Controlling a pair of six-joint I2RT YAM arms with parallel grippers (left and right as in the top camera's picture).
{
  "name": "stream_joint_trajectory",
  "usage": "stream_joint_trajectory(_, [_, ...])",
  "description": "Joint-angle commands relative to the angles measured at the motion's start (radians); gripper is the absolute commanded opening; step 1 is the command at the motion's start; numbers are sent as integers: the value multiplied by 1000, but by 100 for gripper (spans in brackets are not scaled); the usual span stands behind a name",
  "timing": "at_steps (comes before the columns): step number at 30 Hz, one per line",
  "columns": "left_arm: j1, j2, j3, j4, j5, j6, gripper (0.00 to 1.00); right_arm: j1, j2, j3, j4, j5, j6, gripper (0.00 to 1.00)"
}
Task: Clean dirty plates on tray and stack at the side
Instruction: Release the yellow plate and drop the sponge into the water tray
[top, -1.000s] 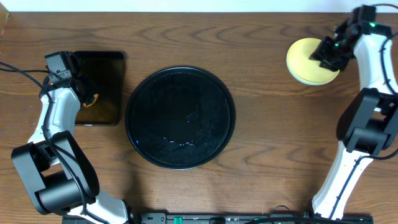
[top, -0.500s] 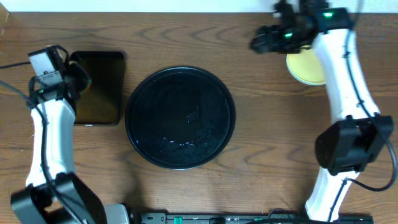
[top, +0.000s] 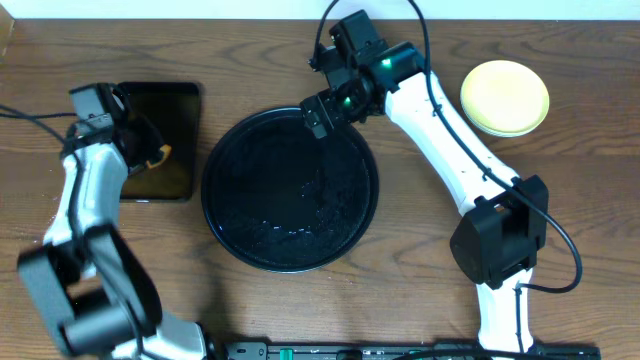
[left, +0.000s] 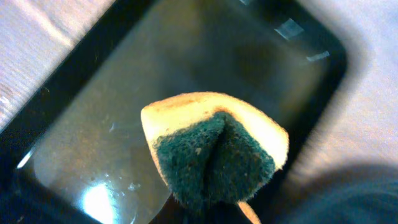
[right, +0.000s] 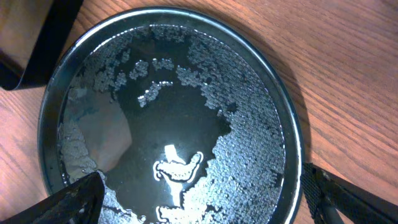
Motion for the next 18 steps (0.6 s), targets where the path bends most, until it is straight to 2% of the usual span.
stream_joint_trajectory(1, [4, -258, 34, -55, 139, -2, 7, -8, -3, 3, 2, 47, -7, 99])
stream_joint_trajectory(6, [3, -500, 34, -150, 162, -2, 8, -34, -3, 3, -2, 47, -8, 99])
stream_joint_trajectory(10, [3, -614, 32, -214, 162, -2, 8, -51, -3, 3, -2, 46, -7, 99])
stream_joint_trajectory(18, [-35, -598, -6, -420, 271, -10, 8, -68, -3, 3, -1, 42, -8, 99])
